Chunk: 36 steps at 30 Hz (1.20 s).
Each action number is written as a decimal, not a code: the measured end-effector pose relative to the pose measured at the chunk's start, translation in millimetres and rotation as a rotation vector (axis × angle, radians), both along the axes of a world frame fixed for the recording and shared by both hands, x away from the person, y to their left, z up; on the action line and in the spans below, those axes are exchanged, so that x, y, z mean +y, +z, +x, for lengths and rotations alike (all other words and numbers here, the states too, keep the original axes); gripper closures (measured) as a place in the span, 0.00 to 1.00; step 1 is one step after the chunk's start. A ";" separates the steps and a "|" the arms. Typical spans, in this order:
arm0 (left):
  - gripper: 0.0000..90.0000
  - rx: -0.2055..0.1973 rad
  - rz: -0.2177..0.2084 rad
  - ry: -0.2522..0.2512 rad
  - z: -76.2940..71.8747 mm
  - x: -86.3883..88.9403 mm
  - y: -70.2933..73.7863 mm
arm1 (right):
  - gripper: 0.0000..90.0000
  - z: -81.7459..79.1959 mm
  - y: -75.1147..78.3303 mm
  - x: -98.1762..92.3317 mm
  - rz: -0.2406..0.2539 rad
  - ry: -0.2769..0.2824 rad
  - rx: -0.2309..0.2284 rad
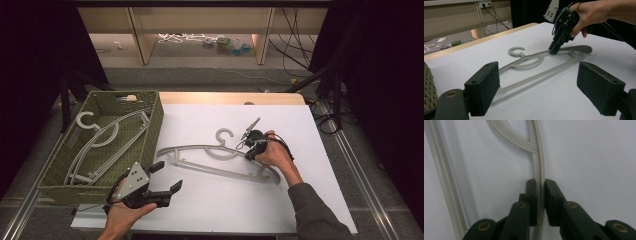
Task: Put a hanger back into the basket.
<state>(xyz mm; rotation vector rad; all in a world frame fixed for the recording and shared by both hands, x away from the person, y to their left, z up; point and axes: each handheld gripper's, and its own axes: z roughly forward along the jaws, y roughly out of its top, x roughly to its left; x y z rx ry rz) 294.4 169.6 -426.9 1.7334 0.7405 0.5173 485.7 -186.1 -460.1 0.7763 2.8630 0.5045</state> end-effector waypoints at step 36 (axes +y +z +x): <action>0.23 0.116 0.059 -0.043 57.6 -32.9 21.3 | 0.92 -64.5 89.1 -3.5 0.012 0.251 -0.373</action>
